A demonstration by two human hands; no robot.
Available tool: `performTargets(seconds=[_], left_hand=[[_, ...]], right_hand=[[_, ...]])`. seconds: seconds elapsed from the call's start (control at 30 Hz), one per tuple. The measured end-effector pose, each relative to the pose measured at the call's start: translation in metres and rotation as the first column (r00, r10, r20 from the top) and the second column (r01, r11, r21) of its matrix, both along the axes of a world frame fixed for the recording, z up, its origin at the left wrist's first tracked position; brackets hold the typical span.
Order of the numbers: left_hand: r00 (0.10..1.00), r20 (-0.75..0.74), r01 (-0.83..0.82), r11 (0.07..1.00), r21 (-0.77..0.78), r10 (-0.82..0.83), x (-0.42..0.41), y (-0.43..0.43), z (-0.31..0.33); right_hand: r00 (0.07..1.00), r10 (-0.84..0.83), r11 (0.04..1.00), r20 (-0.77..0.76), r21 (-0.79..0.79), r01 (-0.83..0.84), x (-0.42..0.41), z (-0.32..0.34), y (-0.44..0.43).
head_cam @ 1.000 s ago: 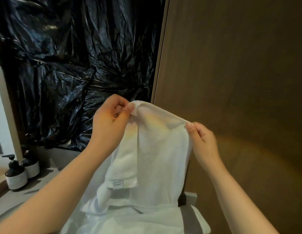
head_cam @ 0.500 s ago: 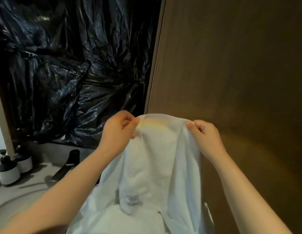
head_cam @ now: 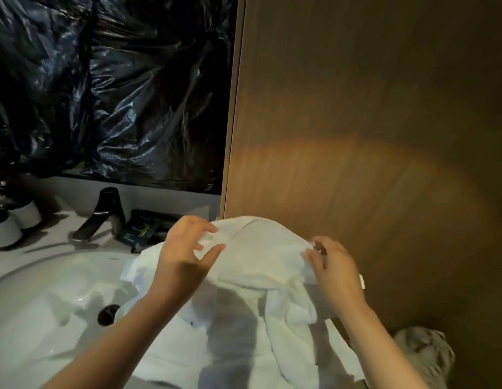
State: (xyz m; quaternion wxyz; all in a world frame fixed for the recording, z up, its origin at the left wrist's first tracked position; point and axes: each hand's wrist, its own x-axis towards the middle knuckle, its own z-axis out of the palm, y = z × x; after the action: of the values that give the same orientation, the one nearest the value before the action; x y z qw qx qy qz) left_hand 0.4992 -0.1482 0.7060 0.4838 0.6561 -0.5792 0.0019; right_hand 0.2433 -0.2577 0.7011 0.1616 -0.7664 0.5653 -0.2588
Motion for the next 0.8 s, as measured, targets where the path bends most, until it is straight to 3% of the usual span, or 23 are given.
performTargets(seconds=[0.07, 0.13, 0.27, 0.47, 0.8], left_hand=[[0.997, 0.076, -0.02, 0.999, 0.048, 0.016, 0.0, 0.015, -0.006], [0.999, 0.015, -0.053, 0.981, 0.186, 0.052, -0.001, 0.028, -0.013], [0.991, -0.055, -0.101, 0.942, 0.32, 0.125, -0.01, 0.045, -0.031], [0.981, -0.001, -0.176, 0.897, 0.405, 0.193, -0.024, 0.061, -0.054], [0.981, -0.031, -0.171, 0.934, 0.312, 0.19, -0.016, 0.062, -0.061]], right_hand=[[0.997, 0.026, 0.99, 0.073, -0.143, -0.016, 0.003, 0.003, 0.01], [0.99, 0.071, 0.979, 0.123, -0.2, -0.045, 0.007, 0.005, 0.02], [0.977, 0.132, 0.983, 0.171, -0.153, -0.106, 0.019, 0.004, 0.037], [0.962, 0.109, 0.994, 0.252, -0.05, -0.099, 0.02, -0.016, 0.06], [0.953, 0.133, 0.991, 0.273, -0.002, -0.137, 0.018, -0.024, 0.069]])
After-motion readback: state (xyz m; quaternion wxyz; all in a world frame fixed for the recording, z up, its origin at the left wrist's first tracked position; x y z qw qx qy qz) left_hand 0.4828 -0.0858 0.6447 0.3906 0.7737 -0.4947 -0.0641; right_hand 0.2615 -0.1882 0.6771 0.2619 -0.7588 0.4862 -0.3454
